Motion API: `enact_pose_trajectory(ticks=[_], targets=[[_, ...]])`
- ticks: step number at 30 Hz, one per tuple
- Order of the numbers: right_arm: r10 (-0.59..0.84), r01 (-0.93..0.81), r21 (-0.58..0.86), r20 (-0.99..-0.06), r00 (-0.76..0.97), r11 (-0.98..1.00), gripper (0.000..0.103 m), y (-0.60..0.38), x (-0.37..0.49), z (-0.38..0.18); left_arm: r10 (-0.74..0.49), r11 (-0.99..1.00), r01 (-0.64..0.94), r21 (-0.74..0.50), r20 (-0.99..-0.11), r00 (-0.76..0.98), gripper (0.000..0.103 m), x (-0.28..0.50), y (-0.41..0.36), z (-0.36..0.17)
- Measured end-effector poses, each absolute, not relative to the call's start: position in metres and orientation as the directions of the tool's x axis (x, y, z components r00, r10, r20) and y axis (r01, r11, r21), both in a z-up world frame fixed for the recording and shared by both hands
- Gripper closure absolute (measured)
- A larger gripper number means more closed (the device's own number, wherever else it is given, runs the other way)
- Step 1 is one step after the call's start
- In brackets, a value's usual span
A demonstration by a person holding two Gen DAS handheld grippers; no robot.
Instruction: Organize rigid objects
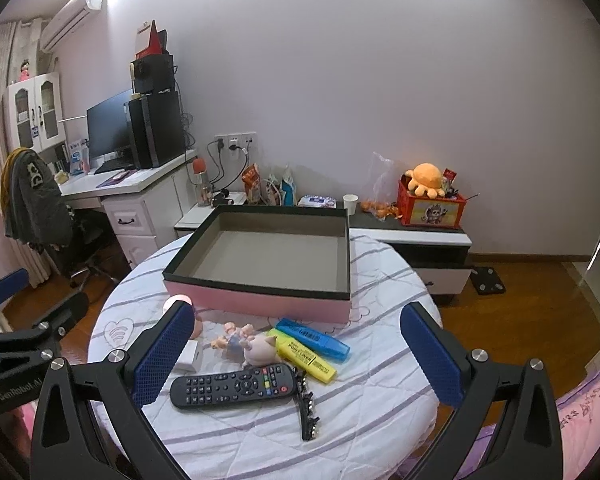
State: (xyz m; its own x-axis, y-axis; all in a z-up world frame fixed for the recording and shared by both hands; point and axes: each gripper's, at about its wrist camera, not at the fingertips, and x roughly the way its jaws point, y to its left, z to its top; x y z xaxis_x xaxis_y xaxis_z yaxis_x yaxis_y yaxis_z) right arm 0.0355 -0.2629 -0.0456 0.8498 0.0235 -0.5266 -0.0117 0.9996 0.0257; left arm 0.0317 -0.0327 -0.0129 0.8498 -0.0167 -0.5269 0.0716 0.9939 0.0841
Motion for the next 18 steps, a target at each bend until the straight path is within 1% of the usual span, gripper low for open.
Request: enact_pose_trajectory(ticks=[8,18], targets=[[0.004,0.011,0.025,-0.537,0.843,1.000,0.000,-0.270,0.027,-0.045,-0.025,0.992,0.085,0.089,-0.526,0.850,0.000,0.022,-0.040,-0.009],[0.008,-0.002,0.012,-0.546,0.838,1.000,0.000,-0.265,0.018,-0.045,-0.039,0.990,0.103,0.092,-0.532,0.846,0.000,0.013,-0.047,-0.008]])
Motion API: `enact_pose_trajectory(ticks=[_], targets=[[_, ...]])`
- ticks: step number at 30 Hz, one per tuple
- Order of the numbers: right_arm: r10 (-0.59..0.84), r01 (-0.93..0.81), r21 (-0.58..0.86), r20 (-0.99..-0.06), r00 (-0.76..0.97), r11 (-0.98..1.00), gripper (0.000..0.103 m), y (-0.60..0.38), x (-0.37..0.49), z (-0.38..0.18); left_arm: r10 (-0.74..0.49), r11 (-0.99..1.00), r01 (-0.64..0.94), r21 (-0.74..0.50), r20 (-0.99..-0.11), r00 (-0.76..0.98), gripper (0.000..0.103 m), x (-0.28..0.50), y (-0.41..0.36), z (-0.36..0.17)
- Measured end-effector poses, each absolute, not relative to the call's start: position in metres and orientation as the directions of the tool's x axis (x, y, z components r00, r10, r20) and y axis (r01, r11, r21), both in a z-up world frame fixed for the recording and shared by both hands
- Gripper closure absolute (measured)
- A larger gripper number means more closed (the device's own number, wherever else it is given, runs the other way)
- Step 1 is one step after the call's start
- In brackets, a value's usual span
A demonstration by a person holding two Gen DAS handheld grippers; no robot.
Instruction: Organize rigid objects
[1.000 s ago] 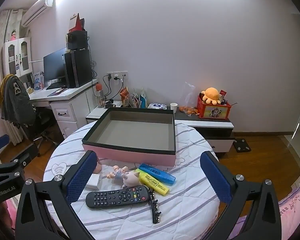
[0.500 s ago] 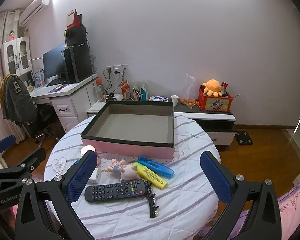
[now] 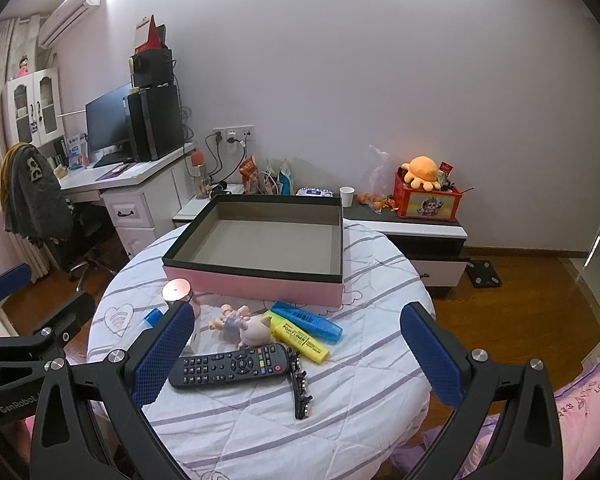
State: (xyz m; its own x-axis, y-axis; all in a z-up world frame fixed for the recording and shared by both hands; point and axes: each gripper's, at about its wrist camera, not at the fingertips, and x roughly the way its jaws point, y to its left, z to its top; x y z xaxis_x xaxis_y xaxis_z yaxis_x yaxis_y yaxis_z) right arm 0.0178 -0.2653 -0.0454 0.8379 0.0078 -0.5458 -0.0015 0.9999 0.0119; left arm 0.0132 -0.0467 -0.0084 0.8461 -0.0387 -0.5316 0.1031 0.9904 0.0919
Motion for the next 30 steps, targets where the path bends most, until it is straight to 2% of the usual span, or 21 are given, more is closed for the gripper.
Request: enact_pose_trajectory(ticks=[11,19,30], targets=[[-0.004,0.010,0.007,-0.534,0.845,1.000,0.000,-0.270,0.013,-0.041,-0.042,0.991,0.101,0.091,-0.501,0.865,0.000,0.010,-0.052,0.002],[-0.023,0.011,-0.030,-0.444,0.896,0.999,0.000,-0.270,0.023,-0.003,-0.040,0.993,0.081,0.084,-0.409,0.912,0.000,0.020,-0.055,0.042],[-0.017,0.001,-0.044,-0.362,0.932,0.999,0.000,-0.265,0.041,0.034,-0.038,0.995,0.068,0.074,-0.346,0.937,0.000,0.042,-0.053,0.074]])
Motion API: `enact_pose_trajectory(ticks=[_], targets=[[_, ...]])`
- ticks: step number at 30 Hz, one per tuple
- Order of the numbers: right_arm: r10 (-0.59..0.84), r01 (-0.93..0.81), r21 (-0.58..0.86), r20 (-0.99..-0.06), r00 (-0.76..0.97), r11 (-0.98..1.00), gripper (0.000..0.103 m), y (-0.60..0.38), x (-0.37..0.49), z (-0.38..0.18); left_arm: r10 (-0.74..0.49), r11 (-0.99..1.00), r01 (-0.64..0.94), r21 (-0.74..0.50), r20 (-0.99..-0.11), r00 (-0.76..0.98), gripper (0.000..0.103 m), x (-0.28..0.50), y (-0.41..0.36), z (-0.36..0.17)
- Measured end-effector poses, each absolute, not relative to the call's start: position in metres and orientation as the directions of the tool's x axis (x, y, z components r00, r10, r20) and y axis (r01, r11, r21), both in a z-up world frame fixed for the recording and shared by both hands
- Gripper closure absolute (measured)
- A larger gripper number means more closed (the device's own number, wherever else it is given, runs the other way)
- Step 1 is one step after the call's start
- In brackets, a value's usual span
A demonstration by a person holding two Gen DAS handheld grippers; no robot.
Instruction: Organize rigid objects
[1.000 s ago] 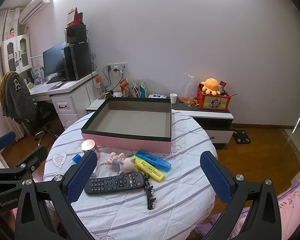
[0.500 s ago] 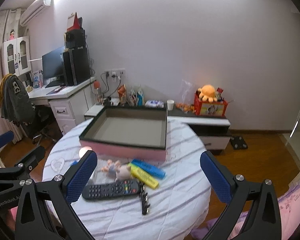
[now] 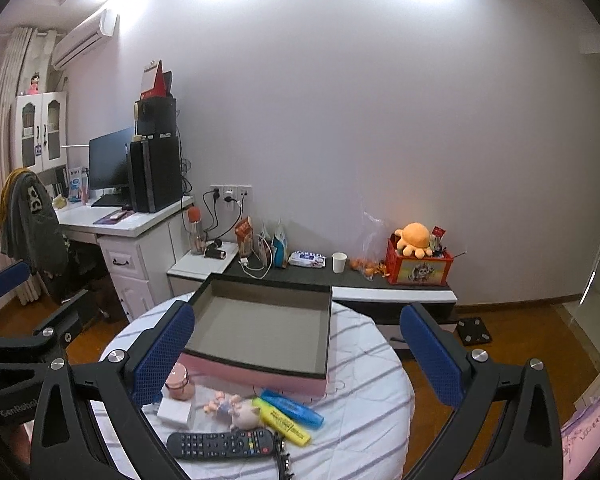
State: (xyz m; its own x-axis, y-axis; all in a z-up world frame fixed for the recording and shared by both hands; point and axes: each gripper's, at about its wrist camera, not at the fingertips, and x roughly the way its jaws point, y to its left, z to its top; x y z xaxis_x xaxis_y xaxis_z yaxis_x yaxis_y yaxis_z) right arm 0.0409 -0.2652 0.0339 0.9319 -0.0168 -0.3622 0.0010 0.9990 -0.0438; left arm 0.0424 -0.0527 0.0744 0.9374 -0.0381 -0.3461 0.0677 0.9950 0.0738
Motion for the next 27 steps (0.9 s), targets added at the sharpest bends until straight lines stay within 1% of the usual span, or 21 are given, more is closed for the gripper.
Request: enact_pose_trajectory(ticks=[9,20,25,27], targets=[[-0.020,0.005,-0.042,-0.353,0.936,0.999,0.000,-0.266,0.047,0.039,-0.030,0.994,0.063,0.089,-0.330,0.944,0.000,0.047,-0.056,0.083],[-0.028,0.012,-0.047,-0.346,0.938,0.999,0.000,-0.267,0.044,0.044,-0.029,0.993,0.065,0.096,-0.337,0.941,0.000,0.048,-0.061,0.081],[-0.028,0.011,-0.050,-0.354,0.935,0.999,0.000,-0.266,0.045,0.043,-0.034,0.992,0.073,0.101,-0.349,0.937,0.000,0.048,-0.063,0.078],[-0.030,0.012,-0.051,-0.363,0.931,0.999,0.000,-0.266,0.045,0.042,-0.031,0.991,0.076,0.110,-0.367,0.930,0.000,0.049,-0.064,0.074]])
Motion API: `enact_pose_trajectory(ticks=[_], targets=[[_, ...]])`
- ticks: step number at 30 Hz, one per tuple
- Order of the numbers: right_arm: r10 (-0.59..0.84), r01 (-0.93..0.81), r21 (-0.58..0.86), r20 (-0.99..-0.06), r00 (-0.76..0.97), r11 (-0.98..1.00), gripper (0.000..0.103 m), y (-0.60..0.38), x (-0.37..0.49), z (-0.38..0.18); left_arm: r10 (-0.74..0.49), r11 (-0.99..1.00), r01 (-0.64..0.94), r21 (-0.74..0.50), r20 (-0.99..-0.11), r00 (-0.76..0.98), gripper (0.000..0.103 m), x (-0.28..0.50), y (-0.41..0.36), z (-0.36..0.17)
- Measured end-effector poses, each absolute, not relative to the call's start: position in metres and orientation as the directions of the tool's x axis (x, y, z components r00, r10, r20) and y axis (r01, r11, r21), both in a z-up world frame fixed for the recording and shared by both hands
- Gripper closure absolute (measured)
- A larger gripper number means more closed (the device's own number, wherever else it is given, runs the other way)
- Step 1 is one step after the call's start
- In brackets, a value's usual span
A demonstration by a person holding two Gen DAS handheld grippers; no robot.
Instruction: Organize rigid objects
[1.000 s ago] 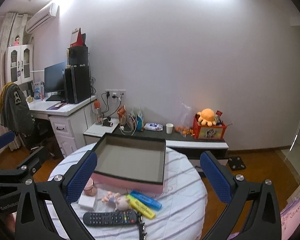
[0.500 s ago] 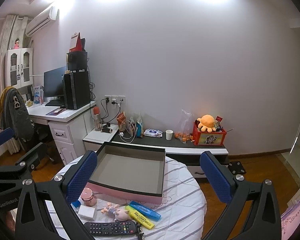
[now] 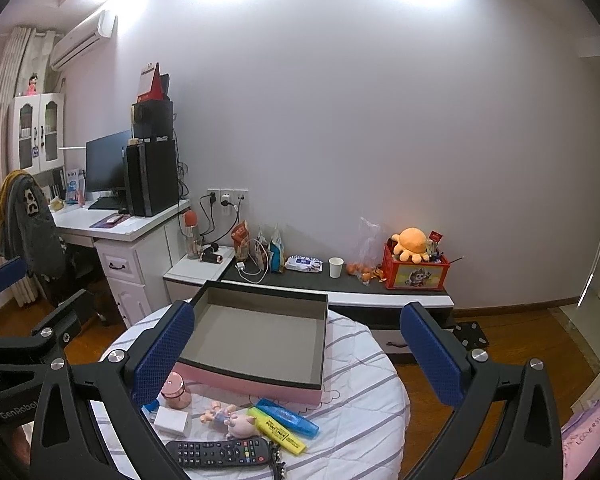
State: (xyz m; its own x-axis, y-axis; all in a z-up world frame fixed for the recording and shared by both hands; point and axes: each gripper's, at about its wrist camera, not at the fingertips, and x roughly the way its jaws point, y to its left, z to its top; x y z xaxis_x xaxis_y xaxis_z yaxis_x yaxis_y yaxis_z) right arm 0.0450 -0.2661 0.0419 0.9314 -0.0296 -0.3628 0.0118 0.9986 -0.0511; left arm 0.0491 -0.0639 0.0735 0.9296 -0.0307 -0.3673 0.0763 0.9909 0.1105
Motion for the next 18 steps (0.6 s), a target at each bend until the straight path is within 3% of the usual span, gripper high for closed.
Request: enact_pose_trajectory(ticks=[18], targets=[[-0.045,0.031,-0.035,-0.543,0.839,0.999,0.000,-0.273,0.047,-0.032,-0.035,0.987,0.112,0.112,-0.538,0.842,0.000,0.043,-0.059,-0.002]])
